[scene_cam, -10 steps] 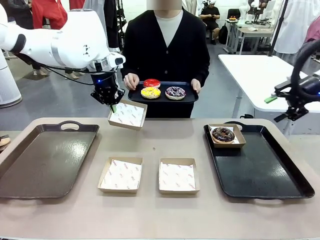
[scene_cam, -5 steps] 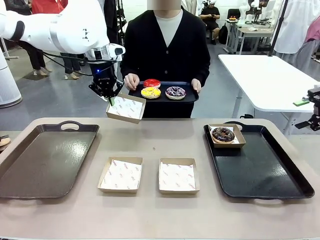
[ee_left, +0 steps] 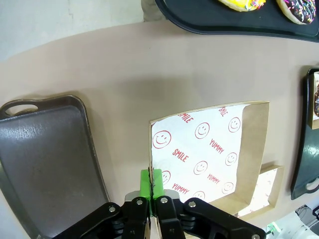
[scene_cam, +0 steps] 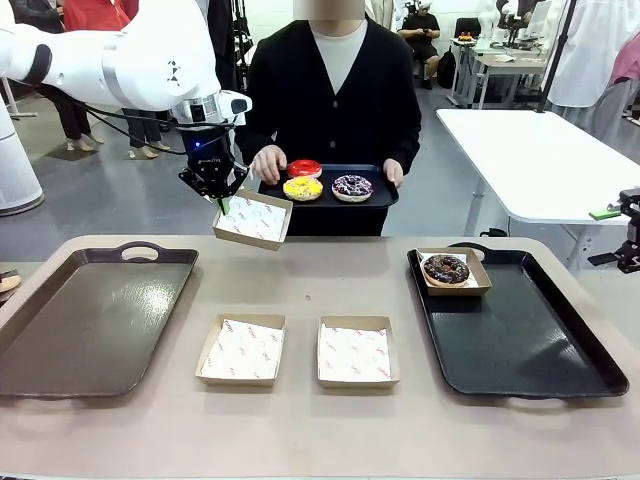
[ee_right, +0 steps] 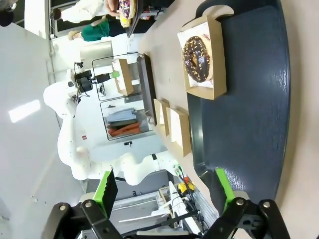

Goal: Individually package the donuts and arrange them on the tray.
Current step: Place the picked Paper togo box on the Handle tray while simultaneously picking up another Paper togo box from the table with the other hand.

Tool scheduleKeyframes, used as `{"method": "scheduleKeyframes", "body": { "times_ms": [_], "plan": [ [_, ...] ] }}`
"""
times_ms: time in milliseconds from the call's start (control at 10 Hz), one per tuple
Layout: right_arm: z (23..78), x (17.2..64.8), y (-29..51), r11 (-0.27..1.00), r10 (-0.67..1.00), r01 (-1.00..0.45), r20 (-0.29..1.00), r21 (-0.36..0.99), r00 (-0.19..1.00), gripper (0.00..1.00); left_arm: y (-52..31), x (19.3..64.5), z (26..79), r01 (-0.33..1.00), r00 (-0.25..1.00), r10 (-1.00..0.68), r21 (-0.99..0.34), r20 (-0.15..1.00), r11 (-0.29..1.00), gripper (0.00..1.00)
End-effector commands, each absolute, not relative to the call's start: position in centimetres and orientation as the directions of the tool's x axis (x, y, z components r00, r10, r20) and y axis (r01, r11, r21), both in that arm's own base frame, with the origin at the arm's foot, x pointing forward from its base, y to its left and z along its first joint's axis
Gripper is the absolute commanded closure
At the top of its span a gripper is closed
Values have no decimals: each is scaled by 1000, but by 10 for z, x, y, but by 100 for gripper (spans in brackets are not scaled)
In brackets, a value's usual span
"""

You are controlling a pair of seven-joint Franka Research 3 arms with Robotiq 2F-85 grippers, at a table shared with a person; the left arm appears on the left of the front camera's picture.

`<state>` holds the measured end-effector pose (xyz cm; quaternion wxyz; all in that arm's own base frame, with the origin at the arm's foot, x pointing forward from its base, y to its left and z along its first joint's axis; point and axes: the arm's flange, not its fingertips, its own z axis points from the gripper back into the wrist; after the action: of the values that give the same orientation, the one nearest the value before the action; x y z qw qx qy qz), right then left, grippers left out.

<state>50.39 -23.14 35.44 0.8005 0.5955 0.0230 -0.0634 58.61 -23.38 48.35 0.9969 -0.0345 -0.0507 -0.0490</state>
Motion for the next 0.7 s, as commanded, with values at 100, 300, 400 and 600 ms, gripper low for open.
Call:
{"method": "scheduleKeyframes", "body": {
  "times_ms": [100, 300, 400, 600],
  "plan": [
    [359, 487, -227, 276, -121, 67, -35, 959, 992, 0, -232, 584, 481, 109, 988, -101, -68, 113, 992, 99],
    [353, 500, -233, 280, -88, 132, -112, 951, 990, 0, -232, 584, 481, 109, 988, -101, -68, 113, 992, 99],
    [353, 500, -233, 280, -88, 132, -112, 951, 990, 0, -232, 584, 481, 109, 988, -101, -68, 113, 992, 99],
    [353, 500, -233, 280, -88, 132, -112, 951, 990, 0, -232, 584, 481, 109, 988, -101, -68, 113, 992, 99]
  ]
}}
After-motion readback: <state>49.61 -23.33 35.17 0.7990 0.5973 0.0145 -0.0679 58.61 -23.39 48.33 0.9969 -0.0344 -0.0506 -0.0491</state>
